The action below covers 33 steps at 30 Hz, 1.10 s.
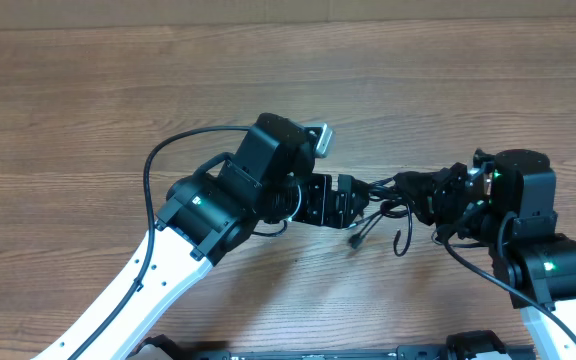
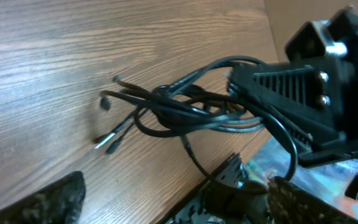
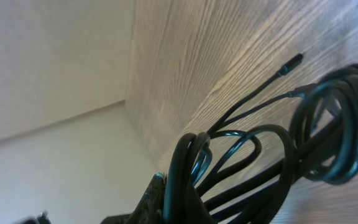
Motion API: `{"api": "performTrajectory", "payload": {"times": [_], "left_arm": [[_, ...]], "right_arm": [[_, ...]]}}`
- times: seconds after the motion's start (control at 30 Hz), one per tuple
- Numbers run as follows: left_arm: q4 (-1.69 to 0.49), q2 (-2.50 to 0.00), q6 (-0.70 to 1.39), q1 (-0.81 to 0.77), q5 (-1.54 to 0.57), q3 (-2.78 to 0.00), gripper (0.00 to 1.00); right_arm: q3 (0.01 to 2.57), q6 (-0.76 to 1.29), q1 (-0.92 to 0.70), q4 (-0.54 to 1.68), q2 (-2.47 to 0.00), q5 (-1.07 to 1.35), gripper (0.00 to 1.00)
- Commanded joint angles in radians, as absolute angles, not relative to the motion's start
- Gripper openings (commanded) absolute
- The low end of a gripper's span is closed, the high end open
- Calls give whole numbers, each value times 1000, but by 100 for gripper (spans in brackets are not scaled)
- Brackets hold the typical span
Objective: Untangle cables
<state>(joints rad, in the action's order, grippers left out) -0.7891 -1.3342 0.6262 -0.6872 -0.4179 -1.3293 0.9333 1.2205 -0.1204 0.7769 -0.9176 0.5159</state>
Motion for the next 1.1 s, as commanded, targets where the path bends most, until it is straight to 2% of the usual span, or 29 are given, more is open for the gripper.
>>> {"api": "performTrajectory", "payload": {"times": [0.0, 0.07, 0.17, 0.2, 0.33, 0.4, 0.43, 0.6, 0.63, 0.67, 0.73, 0.9, 0.97, 1.0, 1.07], "left_arm": [[-783, -1313, 411, -688, -468, -1346, 82], [-783, -1313, 343, -688, -460, -1346, 74], [-782, -1313, 190, -688, -461, -1346, 52], [-779, -1313, 149, -688, -461, -1346, 50], [-782, -1313, 4, -688, -461, -1346, 50], [-789, -1314, -42, -688, -461, -1345, 61], [-789, -1314, -56, -688, -461, -1345, 62], [-788, -1315, -104, -688, -461, -1345, 60], [-789, -1315, -118, -688, -461, -1345, 57], [-790, -1315, -136, -688, -461, -1345, 50], [-789, -1315, -136, -688, -462, -1345, 45], [-788, -1315, -171, -688, -498, -1345, 44], [-788, -1315, -173, -688, -499, -1345, 38], [-787, -1315, -173, -688, -499, -1345, 32], [-784, -1315, -173, -688, -499, -1345, 4]], "right_arm": [[960, 1340, -123, 764, -913, 521, 4], [960, 1339, -122, 764, -913, 543, 4], [960, 1338, -123, 764, -913, 589, 4], [960, 1334, -123, 764, -913, 598, 4], [960, 1327, -123, 764, -913, 643, 4], [960, 1328, -123, 764, -913, 663, 4], [960, 1328, -123, 763, -913, 675, 4], [960, 1340, -123, 758, -913, 740, 4], [960, 1340, -123, 745, -913, 760, 4], [960, 1339, -123, 717, -913, 794, 4], [960, 1340, -123, 677, -913, 834, 4], [960, 1359, -123, 643, -913, 867, 4], [960, 1361, -123, 636, -913, 883, 4], [960, 1361, -123, 636, -913, 884, 4], [960, 1360, -123, 636, -913, 884, 4]]}}
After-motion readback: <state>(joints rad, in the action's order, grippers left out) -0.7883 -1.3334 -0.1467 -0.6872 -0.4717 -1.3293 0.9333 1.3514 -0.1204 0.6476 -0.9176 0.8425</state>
